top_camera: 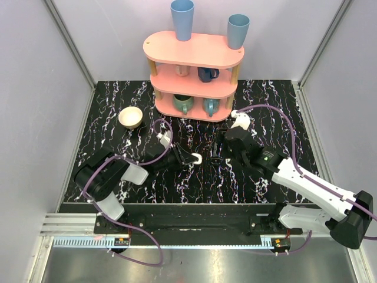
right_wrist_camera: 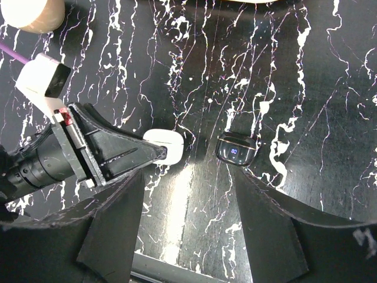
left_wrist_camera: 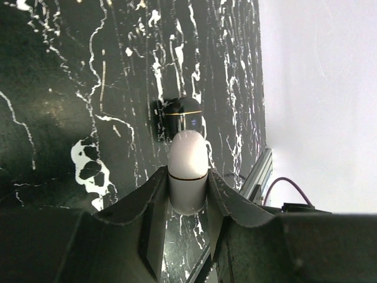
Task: Insert the wireless bluetooth earbuds into the charging case
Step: Place the charging case with the earbuds at the center of the board.
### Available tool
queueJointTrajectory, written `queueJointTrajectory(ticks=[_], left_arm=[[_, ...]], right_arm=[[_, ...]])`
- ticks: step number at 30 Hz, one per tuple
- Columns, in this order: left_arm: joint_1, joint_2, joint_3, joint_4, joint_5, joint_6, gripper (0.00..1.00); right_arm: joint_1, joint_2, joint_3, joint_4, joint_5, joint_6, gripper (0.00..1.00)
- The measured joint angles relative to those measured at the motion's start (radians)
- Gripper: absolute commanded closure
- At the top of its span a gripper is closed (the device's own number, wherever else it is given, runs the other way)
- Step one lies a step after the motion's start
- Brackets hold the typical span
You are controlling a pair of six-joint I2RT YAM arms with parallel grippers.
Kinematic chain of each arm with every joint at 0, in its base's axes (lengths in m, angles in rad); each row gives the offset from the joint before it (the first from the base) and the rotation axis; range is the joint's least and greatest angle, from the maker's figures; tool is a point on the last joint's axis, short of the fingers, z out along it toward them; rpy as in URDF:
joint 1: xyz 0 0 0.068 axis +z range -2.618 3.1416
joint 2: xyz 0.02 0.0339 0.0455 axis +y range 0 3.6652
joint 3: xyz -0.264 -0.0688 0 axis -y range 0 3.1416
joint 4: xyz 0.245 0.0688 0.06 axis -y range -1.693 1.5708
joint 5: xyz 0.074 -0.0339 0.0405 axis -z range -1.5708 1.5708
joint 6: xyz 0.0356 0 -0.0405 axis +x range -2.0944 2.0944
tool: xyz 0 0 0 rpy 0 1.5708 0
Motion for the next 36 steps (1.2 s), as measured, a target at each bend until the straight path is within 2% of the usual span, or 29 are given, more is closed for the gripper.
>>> queueJointTrajectory(ticks=[3,9,15,20,22,29,30,36], left_arm=[[-0.001,0.038,0.009,0.005,-0.001,-0.006,0.85],[-0.004,0.072,0.021,0.034,-0.002,-0.016,0.86],[-0.004,0.178,0.024,0.106,0.002,-0.054,0.81],[-0.004,0.213,0.024,0.126,0.002,-0.066,0.65],[-0.004,0.214,0.024,0.127,0.002,-0.066,0.48],[-0.004,0.177,0.021,0.097,-0.006,-0.035,0.34],[-0.004,0.158,0.02,0.074,-0.01,-0.027,0.28],[-0.004,-0.002,-0.001,-0.112,-0.065,0.07,0.16]], right_arm=[[-0.005,0.006,0.0,0.0,-0.006,0.0,0.29],[-0.006,0.01,0.0,0.001,-0.02,-0.004,0.29],[-0.01,0.009,0.0,0.001,-0.025,-0.011,0.29],[-0.01,0.009,0.0,0.001,-0.025,-0.015,0.29],[-0.01,0.009,0.0,0.001,-0.026,-0.016,0.29],[-0.011,0.007,0.0,0.001,-0.026,-0.016,0.29],[-0.011,0.006,0.0,0.0,-0.025,-0.017,0.28],[-0.025,-0.001,0.0,0.0,-0.019,-0.027,0.28]])
